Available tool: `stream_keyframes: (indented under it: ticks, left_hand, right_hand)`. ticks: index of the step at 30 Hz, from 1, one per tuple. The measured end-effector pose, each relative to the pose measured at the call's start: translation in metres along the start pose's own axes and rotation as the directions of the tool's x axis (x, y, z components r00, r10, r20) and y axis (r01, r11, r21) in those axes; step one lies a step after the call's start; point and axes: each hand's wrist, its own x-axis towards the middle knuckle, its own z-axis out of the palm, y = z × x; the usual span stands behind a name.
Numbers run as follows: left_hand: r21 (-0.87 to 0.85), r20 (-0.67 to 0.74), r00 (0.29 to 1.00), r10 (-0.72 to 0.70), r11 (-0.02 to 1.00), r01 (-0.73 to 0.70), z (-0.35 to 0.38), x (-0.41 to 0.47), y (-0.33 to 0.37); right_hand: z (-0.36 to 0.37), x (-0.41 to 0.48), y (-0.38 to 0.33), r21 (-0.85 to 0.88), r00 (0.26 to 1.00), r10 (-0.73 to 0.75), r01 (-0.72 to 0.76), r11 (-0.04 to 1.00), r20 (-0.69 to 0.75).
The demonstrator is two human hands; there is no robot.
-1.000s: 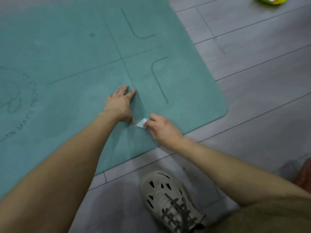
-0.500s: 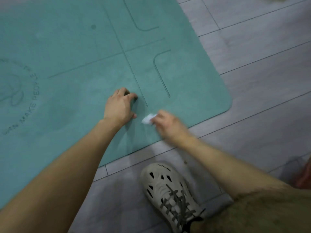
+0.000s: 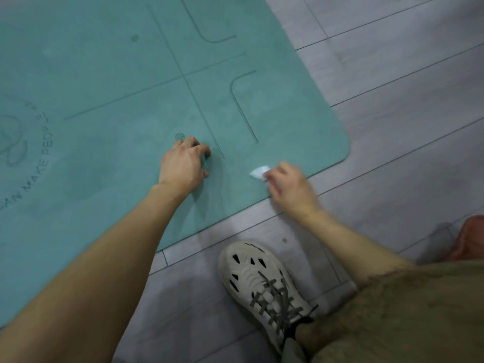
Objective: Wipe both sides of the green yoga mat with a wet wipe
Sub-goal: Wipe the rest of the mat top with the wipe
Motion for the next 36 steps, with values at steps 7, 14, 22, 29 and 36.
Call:
stream_keyframes:
  ticks: [7,14,22,29,36]
  left_hand:
    - [0.049,0.016,0.998,0.060,0.997,-0.060,0.001,-0.001,-0.003]
    - [0.013,0.077,0.996,0.039,0.999,-0.040,-0.004,0.001,0.014]
    - [0.019,0.024,0.977,0.214,0.977,-0.214,-0.009,0.024,0.080]
    - [0.093,0.078,0.967,0.242,0.964,-0.249,-0.017,0.066,0.099]
    - [0.164,0.250,0.959,0.131,0.971,-0.176,-0.031,0.125,0.109]
  right_hand:
    - [0.017,-0.016,-0.038,0.031,0.999,0.028,-0.029,0.999,0.019]
    - [-0.034,-0.004,0.070,-0.057,0.918,0.321,-0.342,0.938,-0.231]
    - [0.018,-0.004,-0.007,0.064,1.000,-0.004,0.004,0.998,0.001]
    - [-0.038,0.026,0.103,0.105,0.716,0.596,-0.604,0.790,-0.364]
    - [0.008,0.019,0.044,0.058,0.989,0.079,-0.073,0.996,-0.123]
